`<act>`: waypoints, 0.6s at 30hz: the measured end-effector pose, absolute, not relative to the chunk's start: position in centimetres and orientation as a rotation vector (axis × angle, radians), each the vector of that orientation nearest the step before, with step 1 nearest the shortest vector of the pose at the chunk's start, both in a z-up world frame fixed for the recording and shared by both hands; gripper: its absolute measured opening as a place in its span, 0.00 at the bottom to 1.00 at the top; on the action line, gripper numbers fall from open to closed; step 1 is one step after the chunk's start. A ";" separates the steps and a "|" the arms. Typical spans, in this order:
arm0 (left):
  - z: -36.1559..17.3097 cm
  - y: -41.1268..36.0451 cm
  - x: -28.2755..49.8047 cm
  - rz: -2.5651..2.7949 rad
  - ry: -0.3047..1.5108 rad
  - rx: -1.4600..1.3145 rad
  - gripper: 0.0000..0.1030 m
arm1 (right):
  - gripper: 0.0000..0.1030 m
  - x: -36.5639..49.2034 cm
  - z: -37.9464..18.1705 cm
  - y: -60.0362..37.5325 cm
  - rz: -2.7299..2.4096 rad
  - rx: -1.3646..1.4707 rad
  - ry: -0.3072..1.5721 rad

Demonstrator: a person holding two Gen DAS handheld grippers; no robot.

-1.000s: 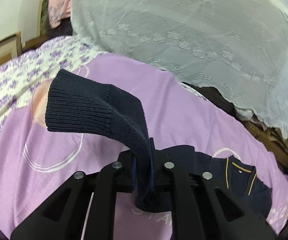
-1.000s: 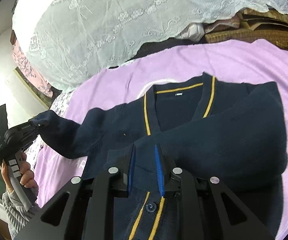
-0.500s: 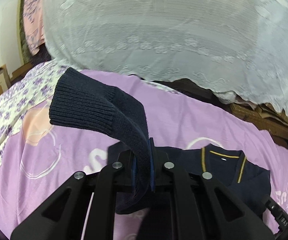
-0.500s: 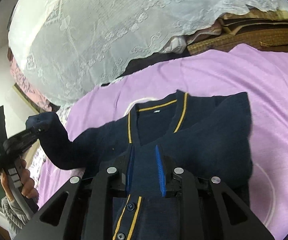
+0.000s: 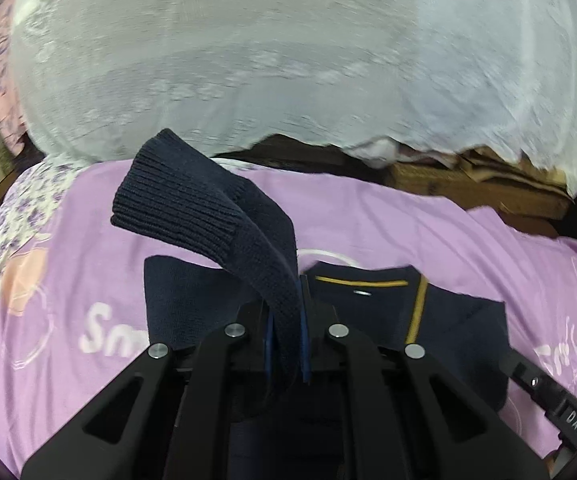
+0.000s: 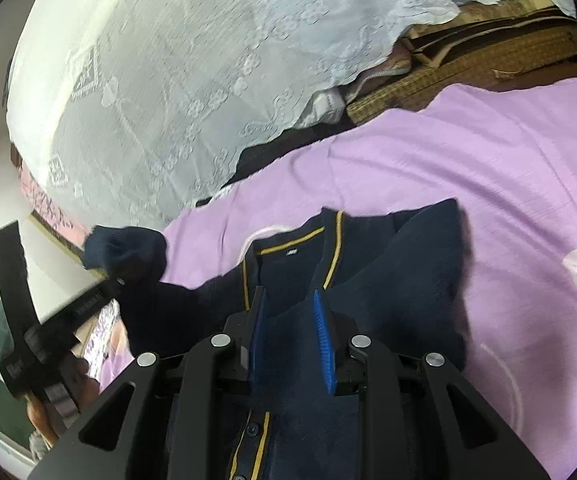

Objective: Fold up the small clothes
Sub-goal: 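Lay the sleeve across the chest over the first sleeve, open left tool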

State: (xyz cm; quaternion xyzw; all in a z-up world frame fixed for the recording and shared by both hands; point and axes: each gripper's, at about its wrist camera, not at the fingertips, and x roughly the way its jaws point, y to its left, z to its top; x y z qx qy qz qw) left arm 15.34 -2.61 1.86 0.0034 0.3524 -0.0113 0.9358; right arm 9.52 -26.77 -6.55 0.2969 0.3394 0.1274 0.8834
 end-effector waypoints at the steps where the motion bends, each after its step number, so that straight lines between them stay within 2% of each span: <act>1: 1.5 -3.5 15.4 -0.035 0.725 0.017 0.08 | 0.25 9.6 -6.6 -27.2 0.260 0.631 0.705; 8: -3.3 -9.3 16.2 -0.113 0.831 0.083 0.09 | 0.25 10.2 -7.2 -29.8 0.232 0.704 0.707; 11: -5.5 -9.9 16.3 -0.130 0.883 0.083 0.16 | 0.25 10.3 -7.3 -30.1 0.230 0.714 0.709; 13: -6.6 -9.9 16.3 -0.128 0.910 0.093 0.36 | 0.25 10.4 -7.4 -30.2 0.229 0.719 0.714; 14: -6.8 -9.8 16.1 -0.118 0.912 0.098 0.54 | 0.25 10.4 -7.5 -30.2 0.231 0.720 0.717; 15: -6.8 -9.5 15.7 -0.107 0.896 0.100 0.64 | 0.25 10.5 -7.7 -30.1 0.234 0.720 0.721; 18: -6.0 -8.9 14.5 -0.126 0.861 0.121 0.71 | 0.25 10.6 -7.9 -29.8 0.236 0.711 0.729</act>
